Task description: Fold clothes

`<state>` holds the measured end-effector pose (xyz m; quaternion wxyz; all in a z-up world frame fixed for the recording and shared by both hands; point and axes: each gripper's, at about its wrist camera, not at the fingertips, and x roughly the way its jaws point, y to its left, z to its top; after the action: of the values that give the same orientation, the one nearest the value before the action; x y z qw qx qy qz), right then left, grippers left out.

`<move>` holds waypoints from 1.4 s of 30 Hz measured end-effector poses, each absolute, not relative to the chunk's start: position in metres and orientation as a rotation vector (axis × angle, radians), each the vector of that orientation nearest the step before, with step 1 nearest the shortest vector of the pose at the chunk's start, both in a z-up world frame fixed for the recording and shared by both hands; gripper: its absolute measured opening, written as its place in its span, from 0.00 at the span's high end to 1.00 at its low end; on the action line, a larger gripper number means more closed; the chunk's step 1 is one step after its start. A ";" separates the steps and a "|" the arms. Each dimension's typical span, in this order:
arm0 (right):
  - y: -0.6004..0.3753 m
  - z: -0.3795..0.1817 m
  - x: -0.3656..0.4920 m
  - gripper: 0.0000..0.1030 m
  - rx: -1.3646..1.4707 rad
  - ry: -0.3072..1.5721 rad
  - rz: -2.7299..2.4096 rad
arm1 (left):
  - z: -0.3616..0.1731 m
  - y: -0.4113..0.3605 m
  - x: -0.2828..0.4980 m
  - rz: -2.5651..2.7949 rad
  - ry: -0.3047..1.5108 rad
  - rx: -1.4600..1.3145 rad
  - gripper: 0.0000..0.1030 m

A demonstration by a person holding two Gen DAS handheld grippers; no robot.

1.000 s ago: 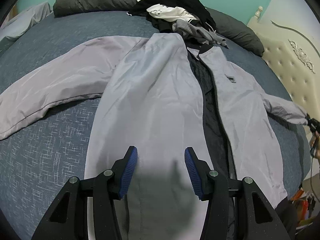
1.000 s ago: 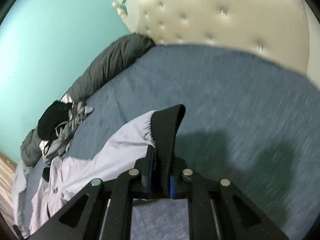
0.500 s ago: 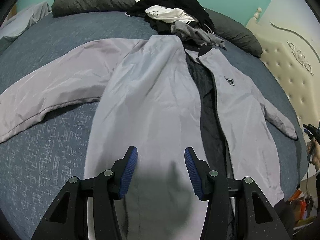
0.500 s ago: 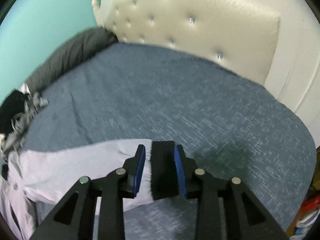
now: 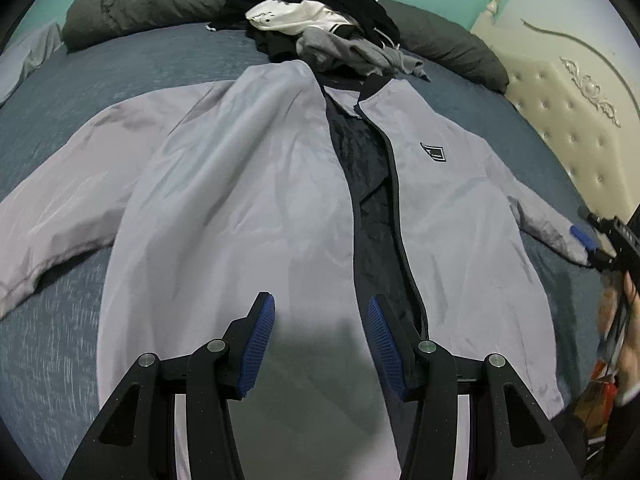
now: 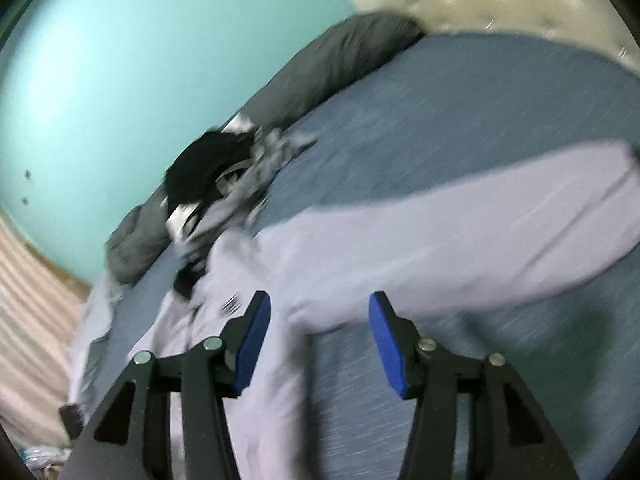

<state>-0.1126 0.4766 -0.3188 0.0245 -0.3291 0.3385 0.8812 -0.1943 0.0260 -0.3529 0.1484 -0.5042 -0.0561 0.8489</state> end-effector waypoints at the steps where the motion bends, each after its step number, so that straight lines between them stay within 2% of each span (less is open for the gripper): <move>1: 0.460 -0.327 -0.117 0.47 -1.056 1.072 2.733 | -0.354 0.030 -0.201 2.439 -0.145 -1.457 0.48; 6: 0.394 -0.359 -0.137 0.46 -1.181 1.036 2.774 | -0.361 0.055 -0.238 2.449 -0.024 -1.476 0.48; 8: 0.381 -0.369 -0.139 0.46 -1.191 1.018 2.782 | -0.365 0.062 -0.253 2.457 0.012 -1.485 0.45; 14: 0.361 -0.386 -0.144 0.44 -1.224 0.933 2.834 | -0.383 0.091 -0.297 2.476 0.136 -1.500 0.44; 25: 0.361 -0.393 -0.158 0.41 -1.243 0.842 2.873 | -0.408 0.096 -0.344 2.535 0.134 -1.516 0.46; 28: 0.361 -0.397 -0.161 0.41 -1.255 0.845 2.867 | -0.414 0.099 -0.346 2.527 0.191 -1.516 0.58; 30: 0.362 -0.398 -0.162 0.41 -1.257 0.849 2.864 | -0.414 0.098 -0.345 2.509 0.185 -1.501 0.73; 32: 0.361 -0.399 -0.164 0.41 -1.252 0.852 2.866 | -0.411 0.095 -0.344 2.498 0.169 -1.491 0.81; 42: 0.357 -0.395 -0.164 0.41 -1.219 0.871 2.914 | -0.364 0.057 -0.329 2.518 -0.126 -1.352 0.83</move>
<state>-0.1642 0.3570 -0.3945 -0.0677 -0.3712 0.2652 0.8873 -0.3288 0.0570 -0.3636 0.1401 -0.4678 -0.0435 0.8716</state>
